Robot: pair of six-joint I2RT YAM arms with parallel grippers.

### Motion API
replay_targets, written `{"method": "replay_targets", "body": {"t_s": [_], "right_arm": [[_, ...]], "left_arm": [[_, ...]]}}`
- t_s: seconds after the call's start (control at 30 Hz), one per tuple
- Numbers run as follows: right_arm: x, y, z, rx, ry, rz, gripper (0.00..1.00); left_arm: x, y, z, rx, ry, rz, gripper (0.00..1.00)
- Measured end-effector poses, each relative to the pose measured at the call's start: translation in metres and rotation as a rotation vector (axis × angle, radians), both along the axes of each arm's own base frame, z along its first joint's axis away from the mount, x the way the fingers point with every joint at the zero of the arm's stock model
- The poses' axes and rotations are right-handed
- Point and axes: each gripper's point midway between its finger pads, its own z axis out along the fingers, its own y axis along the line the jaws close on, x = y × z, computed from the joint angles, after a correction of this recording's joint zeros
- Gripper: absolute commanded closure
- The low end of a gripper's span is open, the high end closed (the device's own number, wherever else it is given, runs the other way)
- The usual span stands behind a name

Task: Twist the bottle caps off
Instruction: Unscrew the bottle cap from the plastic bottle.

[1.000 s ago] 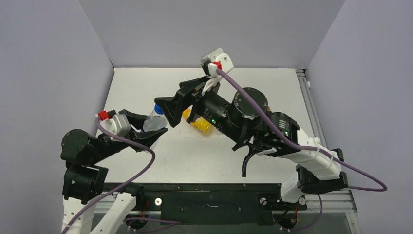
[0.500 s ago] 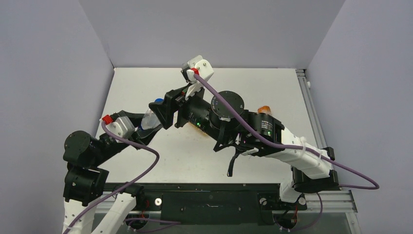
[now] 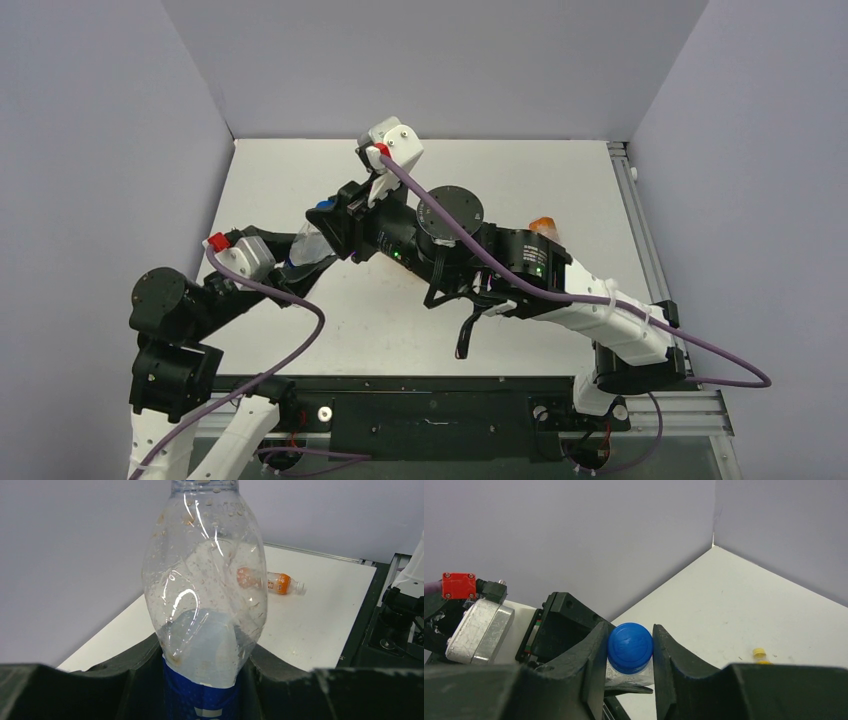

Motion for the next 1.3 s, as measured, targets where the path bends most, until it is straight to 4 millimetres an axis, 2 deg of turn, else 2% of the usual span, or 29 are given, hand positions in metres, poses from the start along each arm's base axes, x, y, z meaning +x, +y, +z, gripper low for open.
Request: {"method": "replay_targets", "body": {"t_s": [0.07, 0.27, 0.37, 0.57, 0.67, 0.73, 0.77, 0.83, 0.9, 0.97, 1.17, 1.27, 1.3], "right_arm": [[0.001, 0.0, 0.001, 0.001, -0.002, -0.003, 0.9], [-0.001, -0.004, 0.006, 0.008, -0.017, 0.018, 0.98], [-0.016, -0.008, 0.012, 0.005, -0.062, 0.125, 0.99], [-0.066, -0.03, 0.019, 0.017, -0.179, 0.434, 1.0], [-0.077, -0.031, 0.023, 0.041, -0.209, 0.531, 1.0], [-0.08, -0.032, 0.024, 0.049, -0.218, 0.57, 0.81], [-0.081, -0.033, 0.024, 0.05, -0.22, 0.577, 0.57], [-0.08, -0.034, 0.023, 0.049, -0.22, 0.574, 0.26], [-0.076, -0.035, 0.021, 0.042, -0.205, 0.54, 0.2], [-0.067, -0.036, 0.021, 0.042, -0.19, 0.464, 0.19], [-0.031, -0.042, 0.018, 0.068, -0.118, 0.16, 0.18], [-0.015, -0.039, 0.015, 0.058, -0.08, 0.05, 0.19], [-0.01, -0.034, 0.016, 0.057, -0.07, 0.023, 0.23]], "left_arm": [[-0.001, -0.001, 0.0, -0.007, 0.011, -0.006, 0.88], [-0.009, -0.01, 0.005, -0.05, 0.079, -0.073, 0.88], [-0.024, -0.018, 0.01, -0.075, 0.12, -0.157, 0.87], [-0.069, -0.035, 0.02, -0.083, 0.175, -0.413, 0.88], [-0.084, -0.039, 0.024, -0.105, 0.222, -0.503, 0.88], [-0.09, -0.041, 0.025, -0.115, 0.256, -0.546, 0.88], [-0.091, -0.042, 0.025, -0.114, 0.264, -0.562, 0.88], [-0.091, -0.042, 0.024, -0.11, 0.275, -0.575, 0.88], [-0.085, -0.042, 0.022, -0.112, 0.281, -0.548, 0.89], [-0.073, -0.041, 0.016, -0.107, 0.271, -0.489, 0.88], [-0.03, -0.026, -0.007, -0.028, 0.135, -0.241, 0.88], [-0.018, -0.016, -0.021, 0.015, 0.078, -0.146, 0.88], [-0.016, -0.013, -0.023, 0.026, 0.063, -0.122, 0.88]]}}
